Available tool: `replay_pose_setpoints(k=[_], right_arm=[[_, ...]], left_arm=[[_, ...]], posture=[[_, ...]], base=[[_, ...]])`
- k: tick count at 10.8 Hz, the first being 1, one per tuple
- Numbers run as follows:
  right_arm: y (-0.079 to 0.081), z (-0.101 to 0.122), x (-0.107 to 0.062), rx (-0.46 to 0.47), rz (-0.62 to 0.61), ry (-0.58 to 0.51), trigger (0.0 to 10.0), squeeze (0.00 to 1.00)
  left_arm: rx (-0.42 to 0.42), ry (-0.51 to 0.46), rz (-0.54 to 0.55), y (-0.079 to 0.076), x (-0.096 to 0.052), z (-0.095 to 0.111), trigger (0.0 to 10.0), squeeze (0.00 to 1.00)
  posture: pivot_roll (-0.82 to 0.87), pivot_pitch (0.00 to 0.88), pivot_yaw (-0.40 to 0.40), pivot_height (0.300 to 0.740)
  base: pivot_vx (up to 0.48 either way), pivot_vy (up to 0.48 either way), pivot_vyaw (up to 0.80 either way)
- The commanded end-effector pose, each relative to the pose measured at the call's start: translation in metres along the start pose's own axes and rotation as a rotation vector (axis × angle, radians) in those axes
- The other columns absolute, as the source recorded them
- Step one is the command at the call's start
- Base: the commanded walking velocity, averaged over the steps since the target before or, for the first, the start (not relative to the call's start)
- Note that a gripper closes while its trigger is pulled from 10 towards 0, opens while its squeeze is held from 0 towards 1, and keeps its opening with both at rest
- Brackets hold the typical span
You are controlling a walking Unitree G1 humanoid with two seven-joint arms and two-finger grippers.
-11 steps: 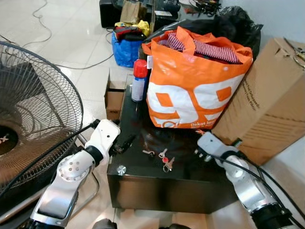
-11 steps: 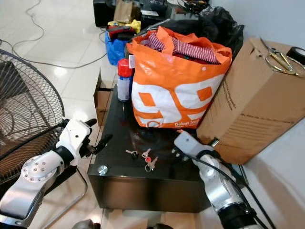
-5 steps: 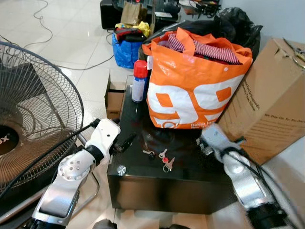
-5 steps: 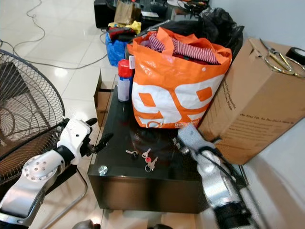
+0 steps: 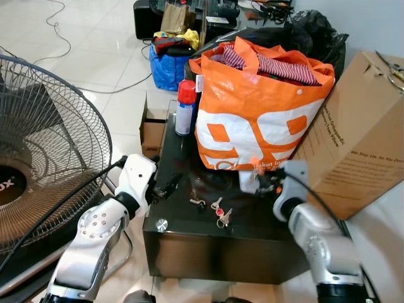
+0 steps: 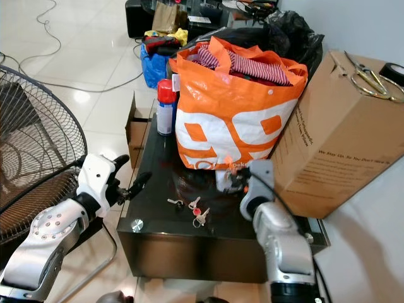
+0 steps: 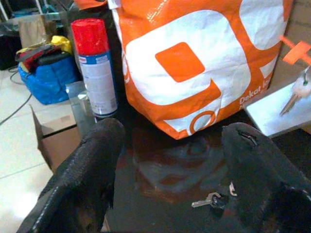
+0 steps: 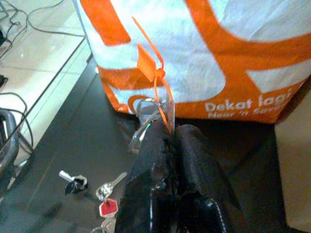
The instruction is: Hang keys on a hook
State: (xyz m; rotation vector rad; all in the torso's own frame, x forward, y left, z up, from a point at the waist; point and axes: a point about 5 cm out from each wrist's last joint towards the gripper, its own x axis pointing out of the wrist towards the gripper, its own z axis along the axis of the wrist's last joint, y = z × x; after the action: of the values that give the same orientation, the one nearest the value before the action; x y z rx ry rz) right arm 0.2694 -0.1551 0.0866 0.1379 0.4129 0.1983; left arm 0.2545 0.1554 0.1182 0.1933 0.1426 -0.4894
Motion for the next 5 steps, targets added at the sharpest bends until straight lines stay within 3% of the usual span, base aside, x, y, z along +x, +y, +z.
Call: replay_pose_setpoints(k=[1, 3, 5], right_arm=[[-0.009, 0.005, -0.005, 0.003, -0.038, -0.011, 0.0, 0.0], [-0.01, 0.008, -0.01, 0.0, -0.048, 0.002, 0.0, 0.0], [-0.014, 0.017, -0.013, -0.084, -0.1, -0.063, 0.0, 0.0]], left_arm=[[-0.017, -0.015, -0.005, -0.003, -0.001, 0.003, 10.0, 0.0], [-0.017, -0.012, -0.003, -0.003, 0.0, 0.005, 10.0, 0.0], [-0.007, -0.012, 0.08, 0.005, 0.0, 0.006, 10.0, 0.0]], posture=[[0.0, 0.0, -0.092, 0.74], [0.0, 0.0, -0.086, 0.74], [-0.01, 0.0, -0.085, 0.74]], base=[[0.0, 0.0, 0.0], [0.0, 0.0, 0.0], [0.0, 0.0, 0.0]])
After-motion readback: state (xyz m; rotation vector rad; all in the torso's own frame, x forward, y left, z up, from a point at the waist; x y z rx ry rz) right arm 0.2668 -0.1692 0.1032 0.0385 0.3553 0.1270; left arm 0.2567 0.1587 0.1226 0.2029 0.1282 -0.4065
